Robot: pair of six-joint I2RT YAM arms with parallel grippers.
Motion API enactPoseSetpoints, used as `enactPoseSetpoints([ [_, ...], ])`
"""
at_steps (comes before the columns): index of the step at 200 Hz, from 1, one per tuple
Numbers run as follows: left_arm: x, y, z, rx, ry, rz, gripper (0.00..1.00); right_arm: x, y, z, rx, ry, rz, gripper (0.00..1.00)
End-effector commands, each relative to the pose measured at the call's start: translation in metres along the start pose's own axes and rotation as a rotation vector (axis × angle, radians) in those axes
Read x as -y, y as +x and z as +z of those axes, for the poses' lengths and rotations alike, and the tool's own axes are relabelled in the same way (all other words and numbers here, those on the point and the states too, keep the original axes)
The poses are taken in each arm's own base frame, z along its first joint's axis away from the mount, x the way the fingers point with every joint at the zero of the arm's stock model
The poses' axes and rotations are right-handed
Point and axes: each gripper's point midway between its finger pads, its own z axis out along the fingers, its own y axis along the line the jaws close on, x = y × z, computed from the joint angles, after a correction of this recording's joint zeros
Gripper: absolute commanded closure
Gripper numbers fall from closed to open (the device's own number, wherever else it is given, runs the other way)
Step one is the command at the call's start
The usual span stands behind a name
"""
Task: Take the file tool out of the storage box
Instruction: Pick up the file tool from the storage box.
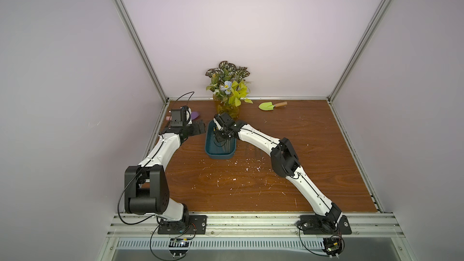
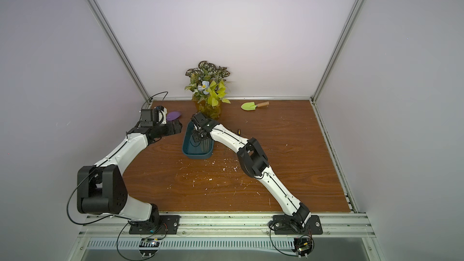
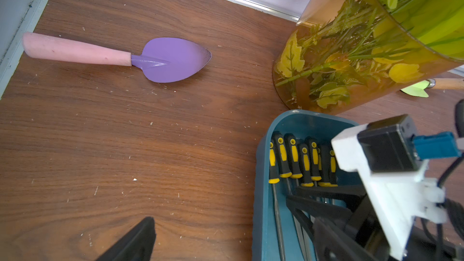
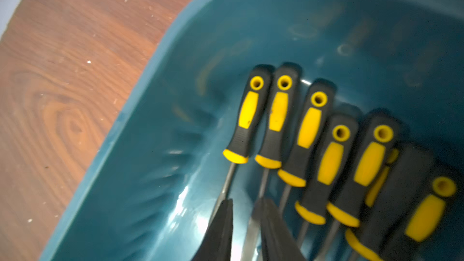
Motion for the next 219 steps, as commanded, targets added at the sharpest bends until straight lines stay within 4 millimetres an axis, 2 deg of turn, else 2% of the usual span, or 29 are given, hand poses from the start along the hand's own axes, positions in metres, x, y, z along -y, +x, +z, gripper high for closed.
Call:
enactPoseSetpoints([
  [1,0.001,-0.009,-0.009,0.018,0.009,-0.003,0.00,-0.001,-0.009,-0.004,0.028,0.021,-0.022,0.74],
  [110,0.002,-0.008,-0.009,0.016,0.014,0.004,0.00,0.000,0.014,0.024,-0.031,0.024,-0.040,0.75],
  [156,0.002,-0.009,-0.011,0.020,0.012,0.006,0.00,0.013,0.027,0.031,-0.067,0.094,-0.016,0.75],
  [179,0.002,-0.010,-0.012,0.022,0.010,0.007,0.00,0.021,0.036,0.034,-0.092,0.133,-0.024,0.81],
  [219,0.002,-0.010,-0.012,0.023,0.009,0.009,0.00,0.031,0.050,0.037,-0.130,0.190,-0.042,0.84],
])
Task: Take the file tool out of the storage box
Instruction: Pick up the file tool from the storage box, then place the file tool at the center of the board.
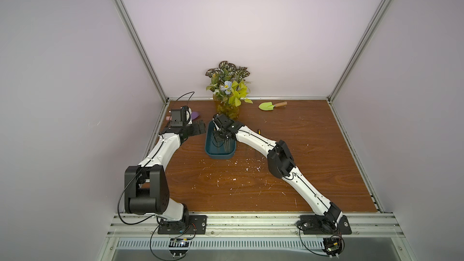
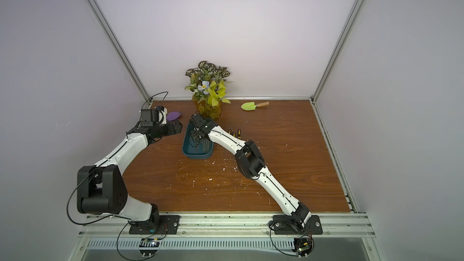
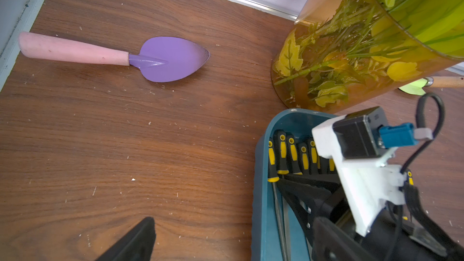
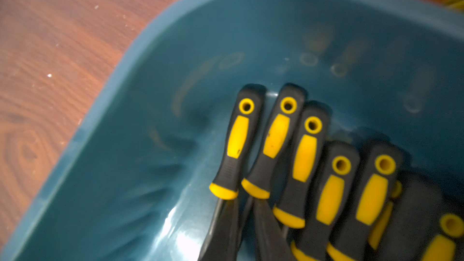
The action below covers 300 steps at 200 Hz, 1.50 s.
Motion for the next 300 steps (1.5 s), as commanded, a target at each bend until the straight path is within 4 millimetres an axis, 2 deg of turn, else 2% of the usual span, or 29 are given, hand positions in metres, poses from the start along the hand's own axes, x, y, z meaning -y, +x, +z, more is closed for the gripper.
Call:
enactPoseSetpoints([
  [1,0.001,-0.010,-0.012,0.025,0.003,0.006,0.00,0.020,0.051,0.018,-0.152,0.102,-0.031,0.84],
  [17,0.001,-0.011,-0.012,0.026,0.004,0.007,0.00,0.021,0.055,0.018,-0.163,0.111,-0.035,0.87],
  [29,0.001,-0.011,-0.012,0.027,0.003,0.006,0.00,0.021,0.056,0.018,-0.171,0.111,-0.034,1.00],
  [47,0.001,-0.011,-0.012,0.027,0.005,0.008,0.00,0.015,0.049,0.012,-0.158,0.084,-0.026,1.00],
  [72,0.001,-0.011,-0.013,0.029,0.003,0.008,0.00,-0.009,0.016,-0.009,-0.076,-0.034,0.005,1.00],
  [97,0.000,-0.013,-0.014,0.034,-0.002,0.010,0.00,-0.034,-0.034,-0.050,0.068,-0.165,0.048,1.00],
  [128,0.001,-0.014,-0.015,0.040,-0.003,0.013,0.00,-0.043,-0.079,-0.095,0.213,-0.248,0.091,1.00],
  [159,0.000,-0.015,-0.015,0.043,-0.005,0.014,0.00,-0.039,-0.099,-0.118,0.272,-0.261,0.111,1.00],
  [192,0.000,-0.014,-0.015,0.042,-0.005,0.014,0.00,-0.030,-0.105,-0.133,0.296,-0.256,0.141,1.00],
  [213,0.000,-0.014,-0.016,0.043,-0.004,0.015,0.00,-0.011,-0.100,-0.141,0.300,-0.200,0.153,1.00],
  [242,0.002,-0.014,-0.015,0.042,0.003,0.012,0.00,0.030,-0.076,-0.148,0.278,-0.102,0.182,1.00],
  [256,0.002,-0.014,-0.015,0.041,0.004,0.012,0.00,0.058,-0.053,-0.150,0.257,-0.048,0.216,1.00],
  [300,0.001,-0.013,-0.013,0.036,0.003,0.009,0.00,0.160,0.013,-0.172,0.238,0.158,0.332,1.00],
])
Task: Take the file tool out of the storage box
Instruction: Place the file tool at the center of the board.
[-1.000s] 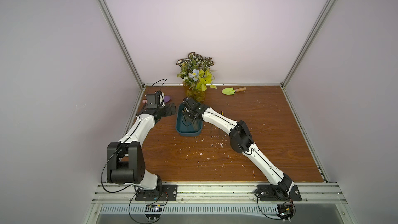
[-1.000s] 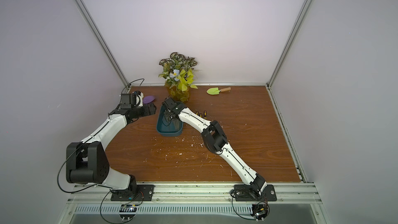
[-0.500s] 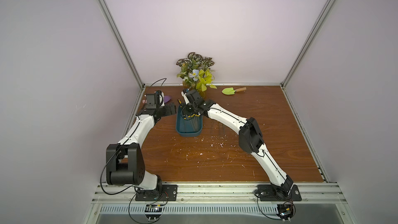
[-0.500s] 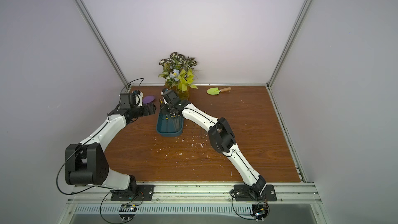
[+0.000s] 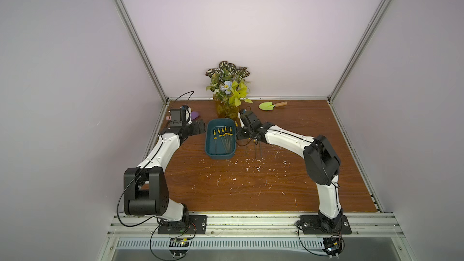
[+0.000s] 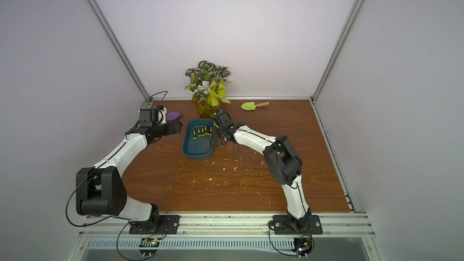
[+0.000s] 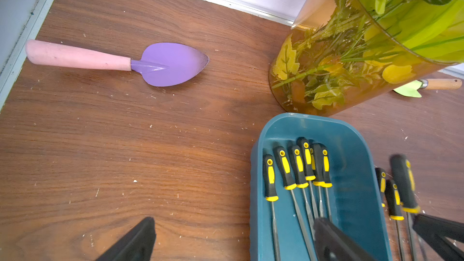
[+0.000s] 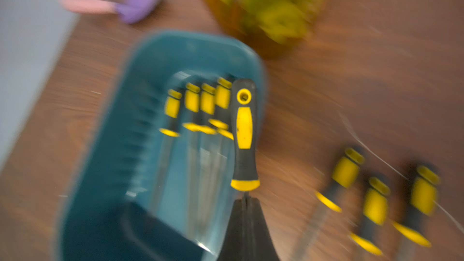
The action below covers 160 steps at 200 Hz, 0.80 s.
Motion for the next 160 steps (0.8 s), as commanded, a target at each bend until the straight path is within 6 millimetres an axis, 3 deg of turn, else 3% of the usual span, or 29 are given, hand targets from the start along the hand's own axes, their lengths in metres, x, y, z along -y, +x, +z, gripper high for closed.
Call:
enactPoseSetpoints([
  [1,-0.001,-0.010,-0.008,0.022,0.001,0.003,0.00,0.041,-0.033,-0.034,0.148,0.078,0.081,1.00],
  [30,0.000,-0.008,-0.006,0.015,0.003,0.005,0.00,0.093,-0.009,-0.042,0.115,0.165,0.119,1.00],
  [61,-0.001,-0.008,-0.006,0.014,-0.002,0.006,0.00,0.121,0.010,-0.034,0.074,0.204,0.123,1.00],
  [160,-0.003,-0.006,-0.004,0.006,-0.006,0.006,0.00,0.120,0.022,0.012,0.020,0.186,0.098,1.00],
])
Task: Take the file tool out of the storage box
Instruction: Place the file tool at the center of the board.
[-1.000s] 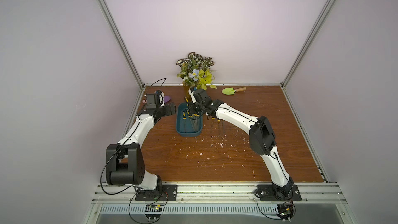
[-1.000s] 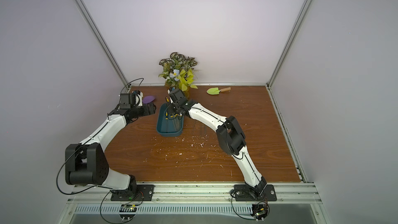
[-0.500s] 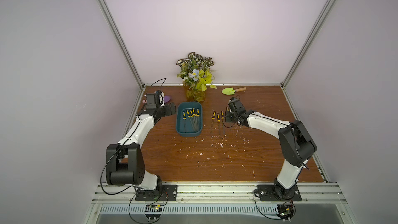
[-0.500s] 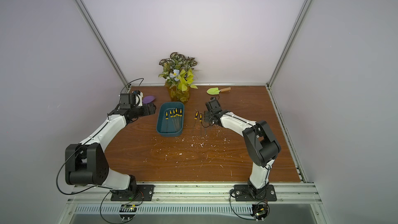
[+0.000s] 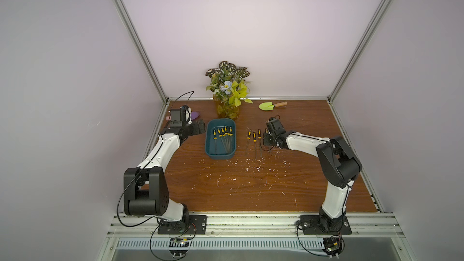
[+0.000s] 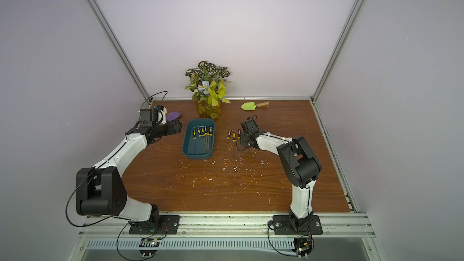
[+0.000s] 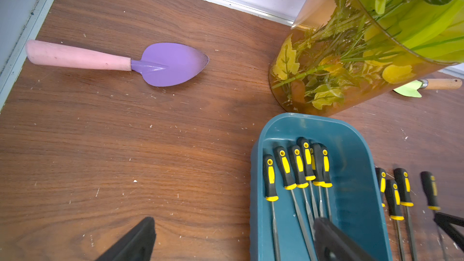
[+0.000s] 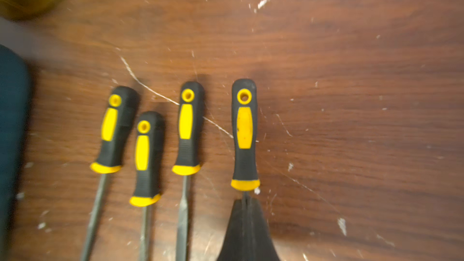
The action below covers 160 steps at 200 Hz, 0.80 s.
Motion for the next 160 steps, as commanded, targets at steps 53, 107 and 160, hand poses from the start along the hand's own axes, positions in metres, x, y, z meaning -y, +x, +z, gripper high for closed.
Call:
enactPoseSetpoints([
  [53,-0.002,-0.006,-0.004,0.006,-0.003,0.006,0.00,-0.014,-0.024,0.003,0.061,-0.032,-0.005,1.00],
  [107,-0.002,-0.006,-0.004,0.006,-0.002,0.006,0.00,-0.017,-0.023,0.001,0.054,-0.046,0.002,0.96],
  [160,-0.001,-0.007,-0.005,0.010,0.001,0.006,0.00,-0.017,-0.030,-0.010,0.072,-0.048,-0.002,0.83],
])
